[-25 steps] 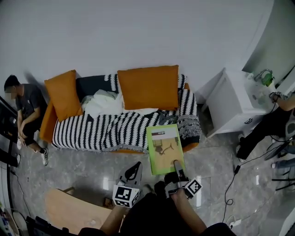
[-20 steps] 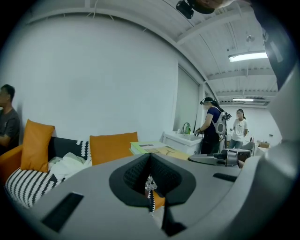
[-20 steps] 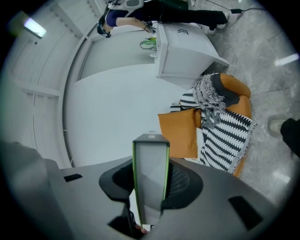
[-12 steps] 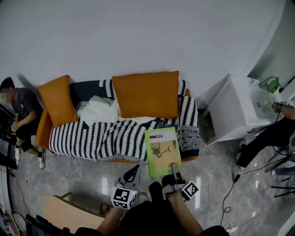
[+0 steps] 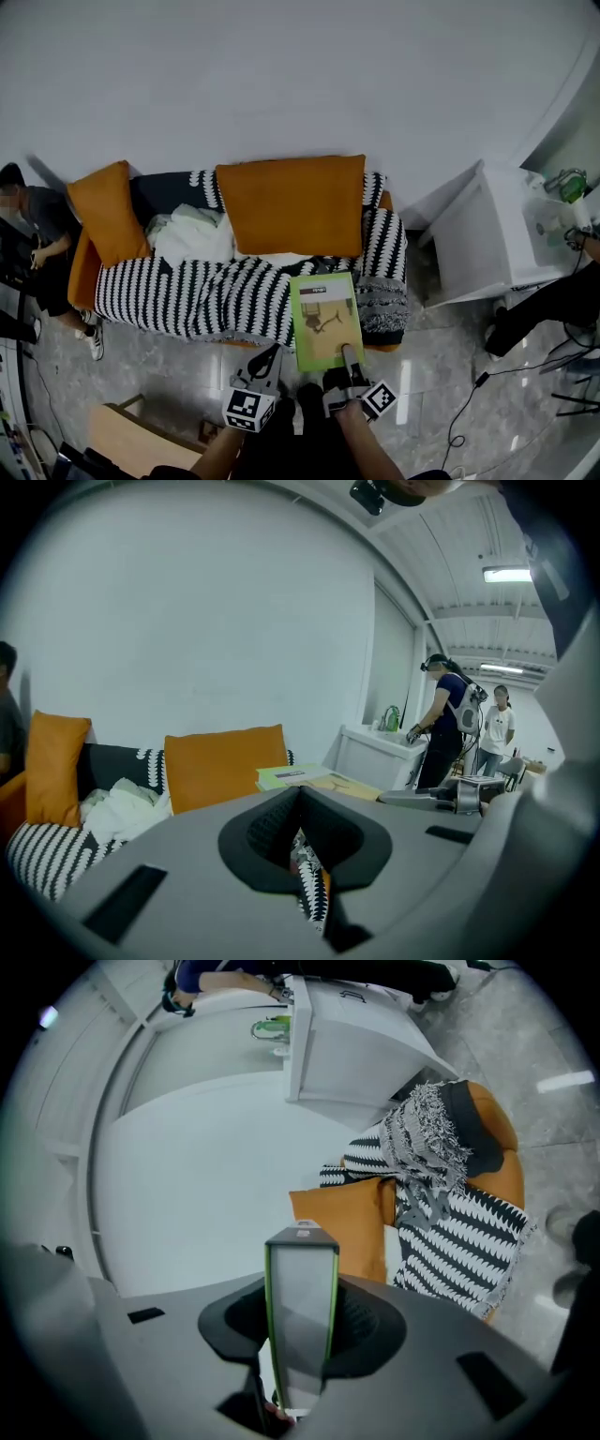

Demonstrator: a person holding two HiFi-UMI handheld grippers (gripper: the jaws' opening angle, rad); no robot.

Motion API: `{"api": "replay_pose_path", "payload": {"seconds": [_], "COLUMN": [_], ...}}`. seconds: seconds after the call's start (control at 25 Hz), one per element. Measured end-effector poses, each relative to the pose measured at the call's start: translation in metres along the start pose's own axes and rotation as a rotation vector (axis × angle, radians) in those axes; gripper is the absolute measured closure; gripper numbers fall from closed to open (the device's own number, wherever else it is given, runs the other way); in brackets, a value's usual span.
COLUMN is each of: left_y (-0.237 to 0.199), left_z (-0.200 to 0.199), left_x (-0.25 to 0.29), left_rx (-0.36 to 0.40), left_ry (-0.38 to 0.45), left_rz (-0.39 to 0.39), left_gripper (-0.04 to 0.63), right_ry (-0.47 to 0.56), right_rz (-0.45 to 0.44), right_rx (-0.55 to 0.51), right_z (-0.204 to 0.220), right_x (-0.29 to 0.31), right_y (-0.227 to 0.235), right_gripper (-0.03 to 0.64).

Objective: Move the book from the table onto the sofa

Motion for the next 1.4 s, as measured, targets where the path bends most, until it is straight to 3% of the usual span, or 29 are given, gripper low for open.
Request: {"api": "replay_pose_path", "payload": {"seconds": [0.4,0.84,0.96,1.4], "left_y": [-0.028,-0.054,-0.057,-0.084], "left_z": [0.018,0.076,0.091,0.128], "left_x": [0.053,0.128,0.139,0.171], "left_rx": [0.012,0.009,0.007,-0.019], "left_ry": [-0.042,-0.067,-0.112,-0.157], "left_rz": [0.018,0.066,0.072,0.053], "left_gripper": [0.581,0.581,0.581,0.581], "right_ry": [-0.008,0.034,0.037,0.017], "right_rz": [0.07,0.166,0.191,0.262], "right_rx": [0.007,0.016,0.019,0.011], "right_z": [-0.005,-0.024,-0.027,-0.038], "right_x": [0.037,0.086,0.096,0.149], "right_y": [0.052,0.166,0.19,0.274], "right_gripper": [0.471,0.471,0.471,0.471]}}
Point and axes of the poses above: the fingertips, and each gripper's own axes: x forward along the fingers, y to its right, z out of its underside, the point moved 10 cm from there along -x, backward along the fingers, and after that the axes turned 12 degrees about -z, right-handed, at the moved point
